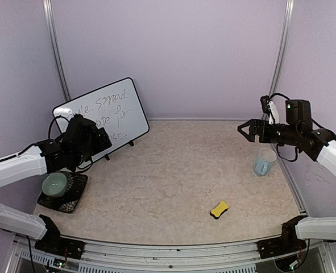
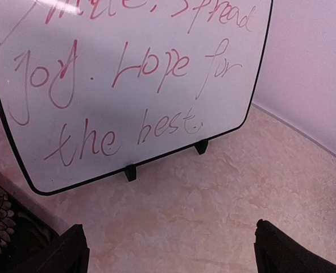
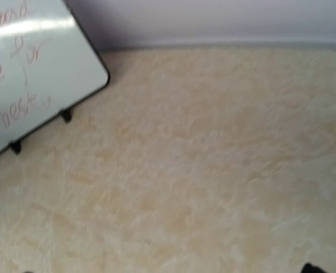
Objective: Erase the whiteboard
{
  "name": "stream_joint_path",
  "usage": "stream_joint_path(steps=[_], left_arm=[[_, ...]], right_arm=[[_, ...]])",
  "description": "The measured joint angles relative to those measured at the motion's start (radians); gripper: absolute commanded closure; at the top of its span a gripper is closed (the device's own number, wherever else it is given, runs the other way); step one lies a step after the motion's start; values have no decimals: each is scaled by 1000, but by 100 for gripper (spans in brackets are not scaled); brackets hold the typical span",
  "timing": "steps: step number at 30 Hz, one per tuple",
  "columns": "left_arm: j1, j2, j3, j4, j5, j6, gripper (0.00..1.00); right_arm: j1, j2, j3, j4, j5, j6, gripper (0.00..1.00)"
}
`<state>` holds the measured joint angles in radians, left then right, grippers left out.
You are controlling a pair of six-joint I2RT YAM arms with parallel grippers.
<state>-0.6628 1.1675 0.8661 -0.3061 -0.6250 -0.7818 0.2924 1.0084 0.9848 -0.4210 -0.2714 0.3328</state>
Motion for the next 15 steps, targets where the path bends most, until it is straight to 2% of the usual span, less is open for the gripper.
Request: stream_joint_path(steps=[7,15], left_arm=[[-1,233,12,28,-30,-96,4],[-1,554,212,-31,-98,-160,8]], right_arm=[[76,63,-33,22,40,0,0],[85,68,-41,51,56,0,0]])
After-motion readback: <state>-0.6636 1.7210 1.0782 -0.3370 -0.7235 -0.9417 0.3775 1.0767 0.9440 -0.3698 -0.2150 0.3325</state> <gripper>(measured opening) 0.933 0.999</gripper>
